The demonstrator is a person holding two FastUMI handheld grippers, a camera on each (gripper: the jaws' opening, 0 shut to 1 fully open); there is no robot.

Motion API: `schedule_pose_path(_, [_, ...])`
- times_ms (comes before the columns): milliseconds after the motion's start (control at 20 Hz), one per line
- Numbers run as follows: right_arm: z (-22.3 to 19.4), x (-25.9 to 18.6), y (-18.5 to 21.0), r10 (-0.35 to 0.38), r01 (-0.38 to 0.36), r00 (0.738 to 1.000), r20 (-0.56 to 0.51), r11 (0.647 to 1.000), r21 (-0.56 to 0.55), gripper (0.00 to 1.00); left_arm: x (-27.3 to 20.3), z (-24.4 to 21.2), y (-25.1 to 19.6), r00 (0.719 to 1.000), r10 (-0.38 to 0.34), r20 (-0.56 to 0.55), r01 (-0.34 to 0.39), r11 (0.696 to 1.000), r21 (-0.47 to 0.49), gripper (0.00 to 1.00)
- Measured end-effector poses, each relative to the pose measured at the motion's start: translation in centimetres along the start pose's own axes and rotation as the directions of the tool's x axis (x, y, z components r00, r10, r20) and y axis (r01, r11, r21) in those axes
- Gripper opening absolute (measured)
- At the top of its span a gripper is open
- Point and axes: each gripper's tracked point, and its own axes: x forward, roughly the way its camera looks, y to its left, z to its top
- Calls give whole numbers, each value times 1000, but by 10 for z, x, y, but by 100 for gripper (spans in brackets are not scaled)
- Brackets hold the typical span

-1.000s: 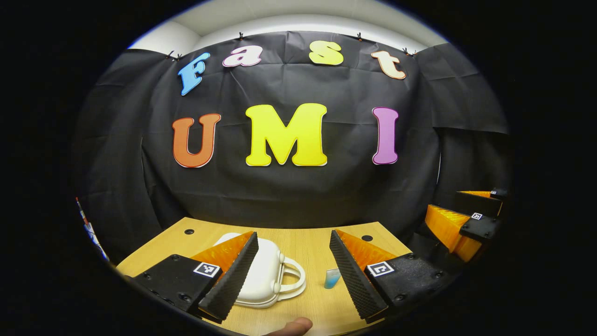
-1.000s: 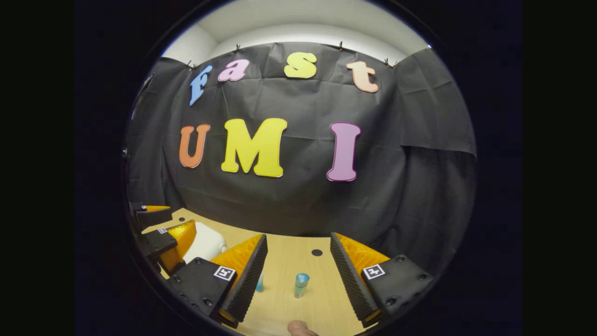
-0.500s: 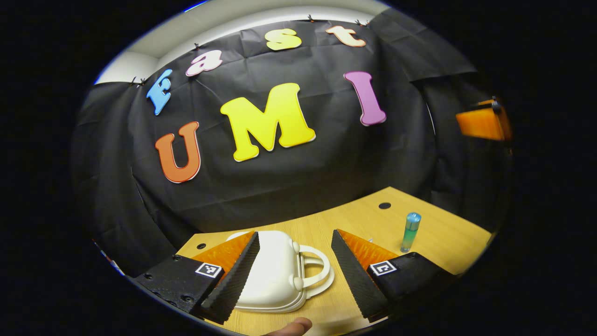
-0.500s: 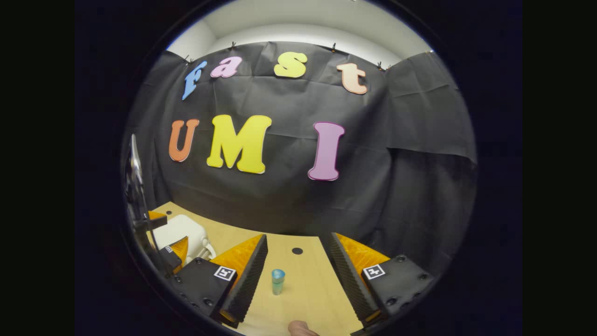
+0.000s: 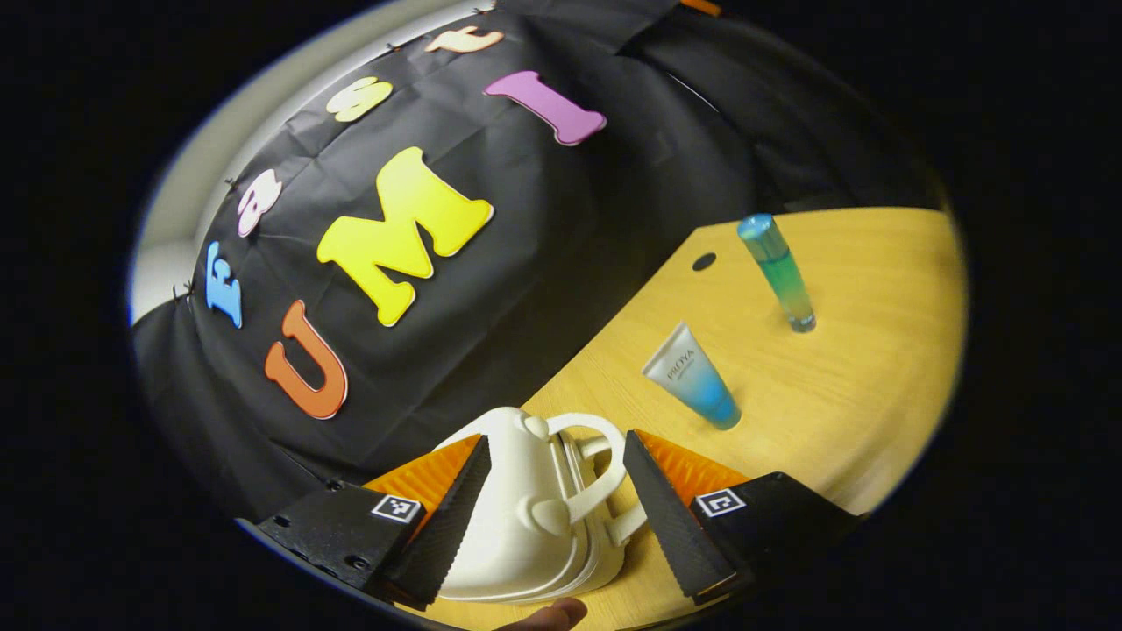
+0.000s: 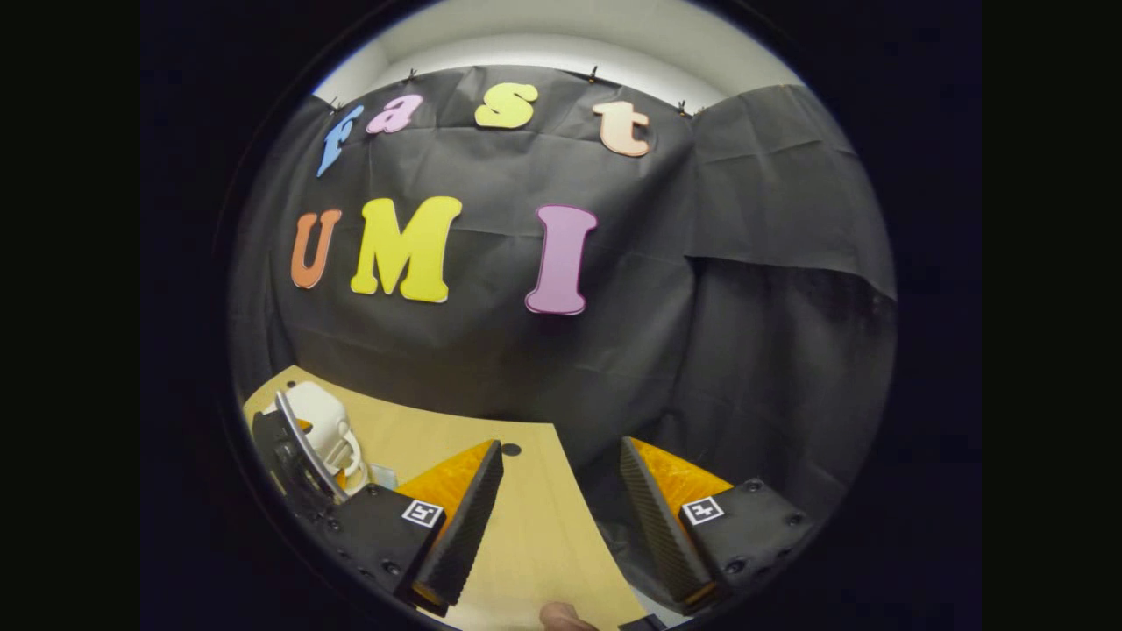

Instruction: First open the suitcase, pack the skin care products into it, and then close the suitcase.

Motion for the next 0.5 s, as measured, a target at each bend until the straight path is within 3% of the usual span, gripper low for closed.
schedule_pose_path(150, [-11,-4,-20,-20,20,1000,-23,1000,-3,80,17,-23,-11,997,6,-76,6,987,160,97])
schedule_pose_path(350, [-25,-11,-36,-37,38,997,-61,999,23,80,29,-25,-15,998,32,-63,-12,955,298,90])
schedule_pose_path(500, [-29,-12,-39,-45,47,996,-71,999,26,80,35,-25,-19,997,35,-74,-7,937,350,67])
